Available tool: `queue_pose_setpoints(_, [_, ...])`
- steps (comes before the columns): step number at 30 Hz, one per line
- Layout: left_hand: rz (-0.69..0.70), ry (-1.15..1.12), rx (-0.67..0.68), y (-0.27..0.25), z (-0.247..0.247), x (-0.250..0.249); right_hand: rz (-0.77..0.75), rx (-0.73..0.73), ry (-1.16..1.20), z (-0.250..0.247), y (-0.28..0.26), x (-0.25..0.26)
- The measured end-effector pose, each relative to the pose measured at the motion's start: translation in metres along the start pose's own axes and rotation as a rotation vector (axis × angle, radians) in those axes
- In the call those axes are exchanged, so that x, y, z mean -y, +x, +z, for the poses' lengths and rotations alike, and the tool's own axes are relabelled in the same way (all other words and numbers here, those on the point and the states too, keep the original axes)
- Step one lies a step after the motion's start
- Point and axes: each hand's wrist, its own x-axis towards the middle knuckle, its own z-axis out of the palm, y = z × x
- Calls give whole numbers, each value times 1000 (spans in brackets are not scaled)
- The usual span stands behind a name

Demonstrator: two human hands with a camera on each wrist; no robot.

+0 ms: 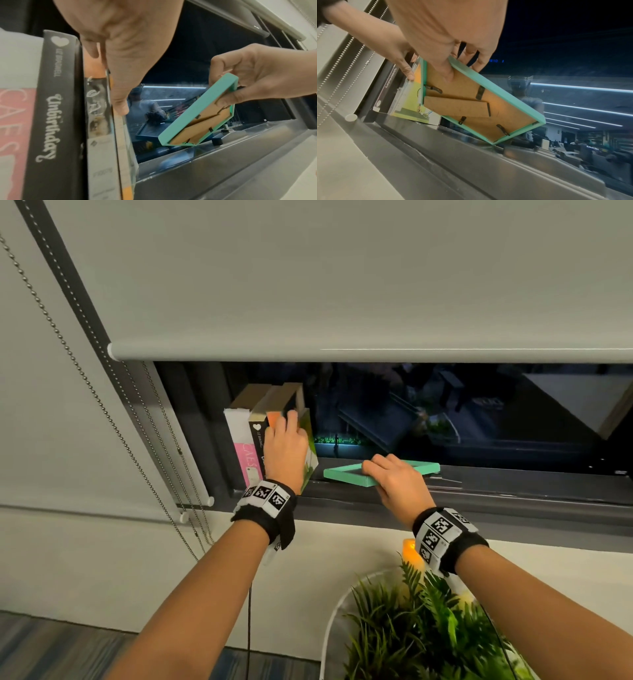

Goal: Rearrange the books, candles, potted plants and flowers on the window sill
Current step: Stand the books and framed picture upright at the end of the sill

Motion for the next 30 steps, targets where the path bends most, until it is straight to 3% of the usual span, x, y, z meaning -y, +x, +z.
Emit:
queue_pose_setpoints(6, [111, 158, -35, 2, 12, 14, -13, 10, 39, 9, 3, 3])
queue_pose_setpoints(13, [139, 273, 79, 6, 13, 1, 3, 32, 82, 11, 6, 3])
queue_pose_setpoints(22, [437, 496, 298, -1, 56, -37, -9, 12, 115, 9, 6, -3])
queue_pose_setpoints(30, [393, 635, 390, 3, 71, -35, -17, 34, 139, 10, 2, -7])
